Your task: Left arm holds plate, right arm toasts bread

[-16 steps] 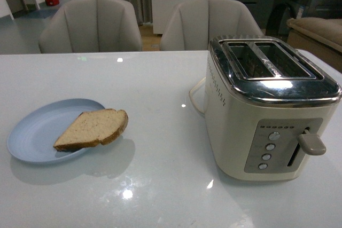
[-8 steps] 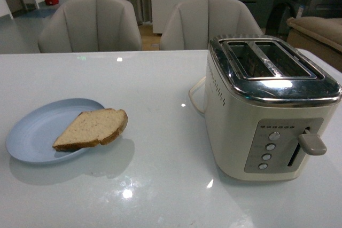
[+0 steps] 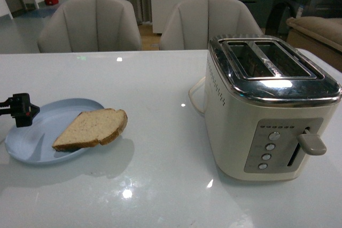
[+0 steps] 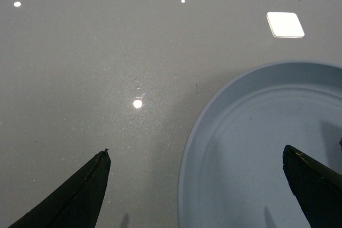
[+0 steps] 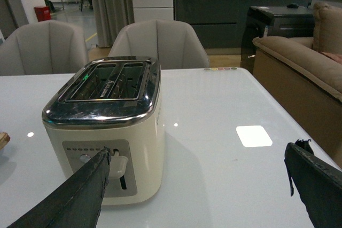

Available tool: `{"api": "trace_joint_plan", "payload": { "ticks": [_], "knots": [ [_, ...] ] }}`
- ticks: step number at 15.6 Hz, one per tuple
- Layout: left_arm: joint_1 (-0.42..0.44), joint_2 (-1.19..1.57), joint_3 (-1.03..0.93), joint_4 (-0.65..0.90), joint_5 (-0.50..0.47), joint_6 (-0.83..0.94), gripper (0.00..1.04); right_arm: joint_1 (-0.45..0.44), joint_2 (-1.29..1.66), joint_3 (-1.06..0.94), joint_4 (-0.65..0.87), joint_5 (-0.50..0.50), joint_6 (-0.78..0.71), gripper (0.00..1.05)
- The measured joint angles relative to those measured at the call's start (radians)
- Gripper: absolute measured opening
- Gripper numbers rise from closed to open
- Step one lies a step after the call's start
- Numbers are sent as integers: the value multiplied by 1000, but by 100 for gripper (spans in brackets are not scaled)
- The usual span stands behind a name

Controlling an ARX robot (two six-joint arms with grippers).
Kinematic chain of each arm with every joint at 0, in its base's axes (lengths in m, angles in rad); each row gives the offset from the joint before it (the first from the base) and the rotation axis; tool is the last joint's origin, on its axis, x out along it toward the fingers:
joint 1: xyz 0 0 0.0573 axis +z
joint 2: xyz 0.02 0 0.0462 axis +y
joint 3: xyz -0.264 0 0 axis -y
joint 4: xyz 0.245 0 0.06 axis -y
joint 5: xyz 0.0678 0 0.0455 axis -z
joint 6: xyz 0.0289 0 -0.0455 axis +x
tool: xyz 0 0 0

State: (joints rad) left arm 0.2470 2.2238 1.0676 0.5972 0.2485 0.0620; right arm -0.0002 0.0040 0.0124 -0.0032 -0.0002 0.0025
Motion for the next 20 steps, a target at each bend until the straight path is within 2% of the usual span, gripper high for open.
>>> {"api": "trace_joint_plan", "payload": {
  "ticks": [9, 13, 17, 18, 19, 20],
  "knots": [
    [19, 99, 11, 88, 41, 72, 98, 0, 0, 0, 0, 0, 0, 98],
    [17, 115, 11, 91, 44, 77, 66, 0, 0, 0, 0, 0, 0, 98],
    [18, 117, 14, 100, 41, 58, 21, 0, 0, 0, 0, 0, 0, 98],
    [18, 117, 15, 108, 42, 43, 12, 0, 0, 0, 0, 0, 0, 98],
    [19, 117, 24, 112, 58, 5, 4, 0, 0, 0, 0, 0, 0, 98],
    [22, 116, 27, 114, 63, -13, 3, 0, 0, 0, 0, 0, 0, 98]
  ]
}}
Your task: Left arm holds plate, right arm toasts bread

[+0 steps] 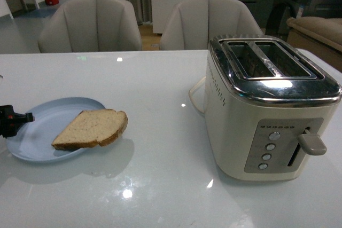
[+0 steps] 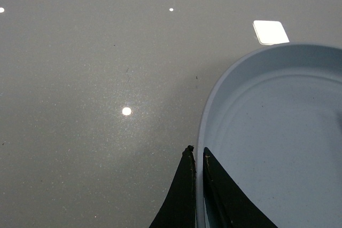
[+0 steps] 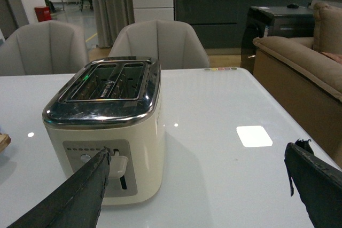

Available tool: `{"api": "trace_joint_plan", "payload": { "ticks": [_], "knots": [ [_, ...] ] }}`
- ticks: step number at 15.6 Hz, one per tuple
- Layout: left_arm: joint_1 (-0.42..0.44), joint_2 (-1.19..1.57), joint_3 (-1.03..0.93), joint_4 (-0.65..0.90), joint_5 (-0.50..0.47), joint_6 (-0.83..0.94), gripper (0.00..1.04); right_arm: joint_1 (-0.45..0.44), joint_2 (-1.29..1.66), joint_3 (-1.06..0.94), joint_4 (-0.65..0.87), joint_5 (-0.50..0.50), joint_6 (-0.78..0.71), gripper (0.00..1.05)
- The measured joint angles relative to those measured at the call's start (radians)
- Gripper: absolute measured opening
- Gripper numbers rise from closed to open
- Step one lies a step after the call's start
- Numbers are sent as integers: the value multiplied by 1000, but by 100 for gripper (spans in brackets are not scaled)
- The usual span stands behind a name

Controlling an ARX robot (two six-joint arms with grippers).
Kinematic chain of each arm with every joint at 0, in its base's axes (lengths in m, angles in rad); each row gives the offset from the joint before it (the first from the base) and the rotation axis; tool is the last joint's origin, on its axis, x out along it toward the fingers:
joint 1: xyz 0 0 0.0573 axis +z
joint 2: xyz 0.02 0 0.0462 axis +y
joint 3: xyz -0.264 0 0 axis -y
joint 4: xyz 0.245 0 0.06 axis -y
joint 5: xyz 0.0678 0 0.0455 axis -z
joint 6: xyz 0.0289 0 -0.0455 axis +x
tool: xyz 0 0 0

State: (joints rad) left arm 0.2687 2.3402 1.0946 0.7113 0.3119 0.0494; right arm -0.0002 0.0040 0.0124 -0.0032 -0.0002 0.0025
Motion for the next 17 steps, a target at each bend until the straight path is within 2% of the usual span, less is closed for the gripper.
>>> {"api": "trace_joint_plan", "payload": {
  "ticks": [4, 6, 17],
  "knots": [
    [-6, -33, -21, -5, -7, -117, 3, 0, 0, 0, 0, 0, 0, 98],
    [-20, -79, -29, -36, -43, -151, 3, 0, 0, 0, 0, 0, 0, 98],
    [-165, -627, -229, -343, -85, -490, 3, 0, 0, 0, 0, 0, 0, 98]
  ]
}}
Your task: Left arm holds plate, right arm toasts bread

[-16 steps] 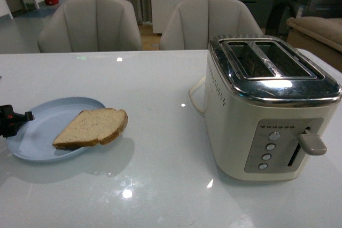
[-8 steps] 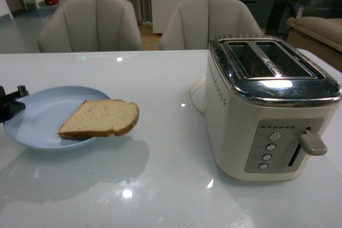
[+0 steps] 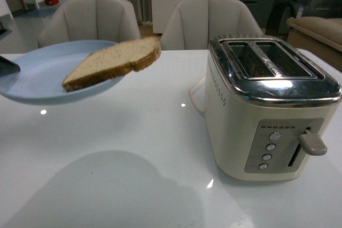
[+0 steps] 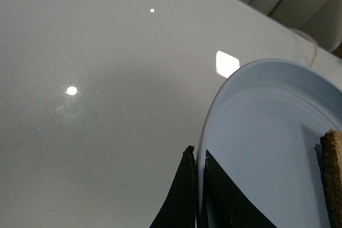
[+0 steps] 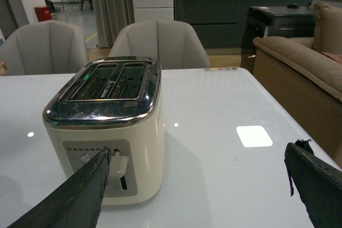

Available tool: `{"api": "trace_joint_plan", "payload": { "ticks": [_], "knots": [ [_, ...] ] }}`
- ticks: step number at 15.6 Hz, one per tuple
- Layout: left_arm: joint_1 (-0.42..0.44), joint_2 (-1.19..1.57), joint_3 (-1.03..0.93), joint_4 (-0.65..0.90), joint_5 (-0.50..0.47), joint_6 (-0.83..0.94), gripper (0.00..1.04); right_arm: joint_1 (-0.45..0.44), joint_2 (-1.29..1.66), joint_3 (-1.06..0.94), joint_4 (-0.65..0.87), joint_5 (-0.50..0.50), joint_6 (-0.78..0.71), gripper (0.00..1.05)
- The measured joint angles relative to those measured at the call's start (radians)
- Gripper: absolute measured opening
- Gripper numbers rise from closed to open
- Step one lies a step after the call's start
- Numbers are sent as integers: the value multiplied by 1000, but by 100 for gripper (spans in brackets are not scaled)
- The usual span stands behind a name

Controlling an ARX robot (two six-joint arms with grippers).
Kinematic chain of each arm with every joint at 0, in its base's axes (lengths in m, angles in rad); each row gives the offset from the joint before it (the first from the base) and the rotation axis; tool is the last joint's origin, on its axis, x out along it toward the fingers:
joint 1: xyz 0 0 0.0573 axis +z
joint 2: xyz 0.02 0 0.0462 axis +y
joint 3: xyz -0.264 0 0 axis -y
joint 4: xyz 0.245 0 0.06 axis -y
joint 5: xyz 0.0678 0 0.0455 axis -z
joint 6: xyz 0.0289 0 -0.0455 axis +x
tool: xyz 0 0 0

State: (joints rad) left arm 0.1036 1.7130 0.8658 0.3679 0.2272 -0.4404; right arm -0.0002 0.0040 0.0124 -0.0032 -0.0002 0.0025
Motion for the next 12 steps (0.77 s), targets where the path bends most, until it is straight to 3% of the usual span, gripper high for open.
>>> {"api": "trace_joint_plan", "payload": {
  "ticks": [7, 12],
  "knots": [
    [-219, -295, 24, -293, -103, -48, 3, 0, 0, 0, 0, 0, 0, 98],
    [-268, -335, 68, -364, -127, -23, 3, 0, 0, 0, 0, 0, 0, 98]
  ]
}}
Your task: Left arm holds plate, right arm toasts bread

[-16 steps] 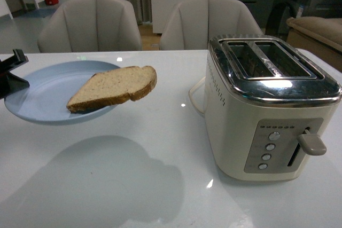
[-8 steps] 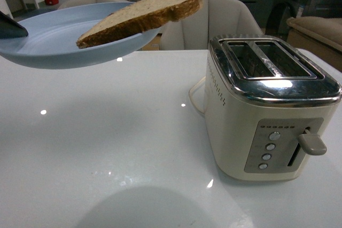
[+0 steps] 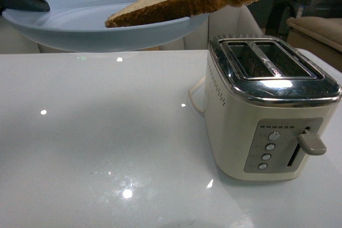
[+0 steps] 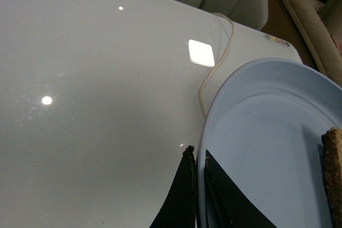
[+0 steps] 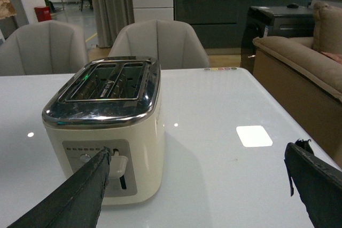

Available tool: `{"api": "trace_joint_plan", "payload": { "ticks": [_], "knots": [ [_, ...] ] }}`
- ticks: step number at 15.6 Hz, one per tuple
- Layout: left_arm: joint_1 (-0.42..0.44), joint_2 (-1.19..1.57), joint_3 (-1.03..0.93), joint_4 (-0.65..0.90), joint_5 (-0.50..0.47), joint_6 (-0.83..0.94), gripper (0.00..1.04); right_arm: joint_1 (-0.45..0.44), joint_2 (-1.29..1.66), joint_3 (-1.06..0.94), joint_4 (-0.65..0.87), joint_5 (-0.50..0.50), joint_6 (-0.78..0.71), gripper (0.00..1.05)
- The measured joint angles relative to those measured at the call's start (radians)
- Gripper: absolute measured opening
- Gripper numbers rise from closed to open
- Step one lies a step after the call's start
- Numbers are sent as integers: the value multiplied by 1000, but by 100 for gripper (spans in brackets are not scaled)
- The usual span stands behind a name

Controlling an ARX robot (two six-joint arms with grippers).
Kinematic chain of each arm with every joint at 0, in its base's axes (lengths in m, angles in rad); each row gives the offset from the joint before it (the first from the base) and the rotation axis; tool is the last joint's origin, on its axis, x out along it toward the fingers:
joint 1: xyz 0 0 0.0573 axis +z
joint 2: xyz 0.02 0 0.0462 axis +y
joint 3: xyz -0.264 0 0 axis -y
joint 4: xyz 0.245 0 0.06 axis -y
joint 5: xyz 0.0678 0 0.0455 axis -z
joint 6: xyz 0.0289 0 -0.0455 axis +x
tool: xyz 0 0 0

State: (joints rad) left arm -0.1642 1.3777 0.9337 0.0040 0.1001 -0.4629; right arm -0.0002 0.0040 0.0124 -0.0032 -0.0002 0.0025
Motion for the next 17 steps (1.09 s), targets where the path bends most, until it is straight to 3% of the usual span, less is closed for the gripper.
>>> {"api": "trace_joint_plan", "payload": {
  "ticks": [17],
  "knots": [
    [8, 1, 1, 17, 21, 0, 3, 0, 0, 0, 0, 0, 0, 98]
  ]
}}
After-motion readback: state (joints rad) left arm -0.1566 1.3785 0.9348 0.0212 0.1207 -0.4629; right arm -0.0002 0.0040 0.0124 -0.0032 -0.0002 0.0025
